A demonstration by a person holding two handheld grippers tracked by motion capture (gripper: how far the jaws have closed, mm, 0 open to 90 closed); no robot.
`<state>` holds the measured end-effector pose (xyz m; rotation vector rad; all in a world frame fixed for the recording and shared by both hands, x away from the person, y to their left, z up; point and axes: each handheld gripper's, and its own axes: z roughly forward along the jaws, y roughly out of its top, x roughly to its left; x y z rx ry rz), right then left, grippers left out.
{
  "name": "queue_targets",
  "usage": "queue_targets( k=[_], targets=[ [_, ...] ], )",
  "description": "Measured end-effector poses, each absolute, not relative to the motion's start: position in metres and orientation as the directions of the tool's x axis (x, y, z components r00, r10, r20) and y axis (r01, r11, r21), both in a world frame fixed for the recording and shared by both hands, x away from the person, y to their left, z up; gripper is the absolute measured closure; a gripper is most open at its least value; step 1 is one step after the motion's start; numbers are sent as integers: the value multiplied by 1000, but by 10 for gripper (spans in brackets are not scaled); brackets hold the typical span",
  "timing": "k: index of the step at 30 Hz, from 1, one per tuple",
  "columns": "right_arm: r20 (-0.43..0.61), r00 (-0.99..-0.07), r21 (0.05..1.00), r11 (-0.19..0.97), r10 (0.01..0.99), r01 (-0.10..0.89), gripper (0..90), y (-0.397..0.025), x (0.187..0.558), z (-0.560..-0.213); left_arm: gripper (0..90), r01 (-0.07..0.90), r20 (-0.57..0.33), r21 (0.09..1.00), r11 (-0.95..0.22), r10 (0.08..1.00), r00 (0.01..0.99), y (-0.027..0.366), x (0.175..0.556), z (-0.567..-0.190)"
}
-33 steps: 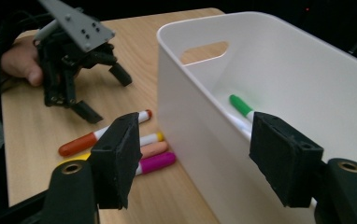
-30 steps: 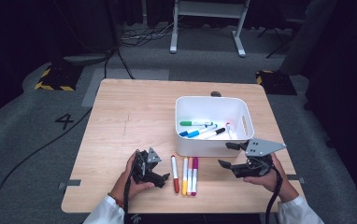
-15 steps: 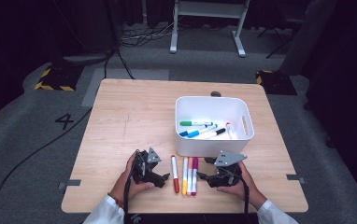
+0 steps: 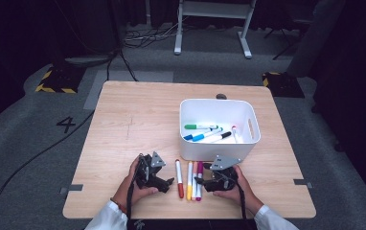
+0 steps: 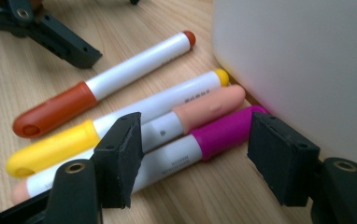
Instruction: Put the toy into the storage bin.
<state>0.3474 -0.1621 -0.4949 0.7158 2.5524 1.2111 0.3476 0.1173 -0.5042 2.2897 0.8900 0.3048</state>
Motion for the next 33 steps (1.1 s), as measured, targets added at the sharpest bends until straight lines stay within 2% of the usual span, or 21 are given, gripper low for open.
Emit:
queue_targets(
  k=[13, 16, 20, 25, 33],
  targets=[
    [3, -817, 748, 541, 577, 384, 411, -188, 357, -502, 4, 518, -19, 651, -555, 670, 742, 117, 348, -504],
    [-6, -797, 749, 531, 603, 396, 501, -193, 360, -501, 4, 518, -19, 650, -555, 670, 742, 117, 348, -504],
    [-10, -798, 753, 529, 603, 391, 550, -195, 362, -501, 4, 518, -19, 651, -555, 670, 742, 117, 348, -504],
    [-10, -809, 763, 527, 588, 374, 654, -197, 365, -502, 4, 518, -18, 650, -556, 670, 742, 117, 348, -504],
    [-17, -837, 769, 542, 548, 339, 725, -201, 368, -503, 3, 518, -19, 651, -555, 670, 742, 117, 348, -504]
  ],
)
